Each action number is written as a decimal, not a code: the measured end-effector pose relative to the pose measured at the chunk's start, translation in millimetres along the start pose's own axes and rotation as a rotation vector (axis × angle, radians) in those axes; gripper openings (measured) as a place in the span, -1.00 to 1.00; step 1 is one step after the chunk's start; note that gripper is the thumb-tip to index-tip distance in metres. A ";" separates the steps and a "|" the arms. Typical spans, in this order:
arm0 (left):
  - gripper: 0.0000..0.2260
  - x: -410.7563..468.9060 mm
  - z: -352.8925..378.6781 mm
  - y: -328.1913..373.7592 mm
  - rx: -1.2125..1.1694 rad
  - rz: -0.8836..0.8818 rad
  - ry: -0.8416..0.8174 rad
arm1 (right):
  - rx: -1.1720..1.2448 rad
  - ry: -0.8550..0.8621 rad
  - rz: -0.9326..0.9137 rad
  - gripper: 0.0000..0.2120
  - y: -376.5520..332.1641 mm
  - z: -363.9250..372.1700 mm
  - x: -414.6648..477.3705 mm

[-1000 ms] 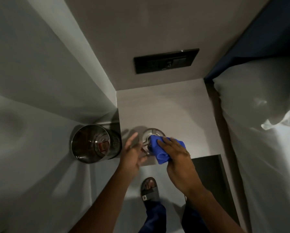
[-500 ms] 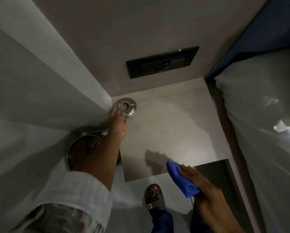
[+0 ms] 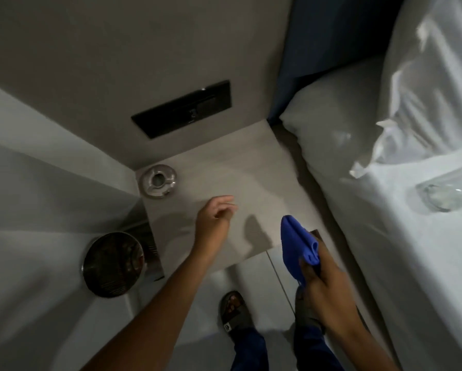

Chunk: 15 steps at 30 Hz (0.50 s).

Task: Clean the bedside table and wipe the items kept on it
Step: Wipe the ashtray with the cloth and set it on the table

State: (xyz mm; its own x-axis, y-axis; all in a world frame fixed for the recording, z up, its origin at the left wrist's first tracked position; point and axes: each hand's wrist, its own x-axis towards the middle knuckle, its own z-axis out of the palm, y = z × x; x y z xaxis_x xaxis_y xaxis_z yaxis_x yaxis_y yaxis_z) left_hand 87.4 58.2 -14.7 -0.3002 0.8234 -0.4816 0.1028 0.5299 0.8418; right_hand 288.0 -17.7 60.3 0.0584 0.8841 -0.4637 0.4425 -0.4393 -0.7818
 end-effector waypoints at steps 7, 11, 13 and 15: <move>-0.77 -82.5 154.7 73.8 0.150 0.298 -0.292 | 0.078 0.518 0.073 -0.84 27.6 -118.5 -19.4; -0.77 -107.8 239.8 116.2 0.345 0.625 -0.333 | 0.115 0.749 0.112 -0.81 43.5 -183.5 -18.1; -0.69 -111.6 282.6 132.8 0.515 0.731 -0.386 | 0.114 0.784 0.093 -0.68 50.1 -208.4 -12.9; -0.54 -107.1 319.0 137.1 0.736 0.776 -0.448 | 0.107 0.791 0.053 -0.60 55.4 -223.9 -6.5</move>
State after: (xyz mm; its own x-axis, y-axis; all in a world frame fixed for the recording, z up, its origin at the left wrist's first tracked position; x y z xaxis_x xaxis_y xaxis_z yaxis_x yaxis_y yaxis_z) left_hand 436.1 107.5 74.5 0.4330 0.8991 -0.0652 0.6830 -0.2800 0.6747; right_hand 512.5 -12.1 113.3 0.7122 0.6948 -0.0995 0.3354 -0.4615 -0.8213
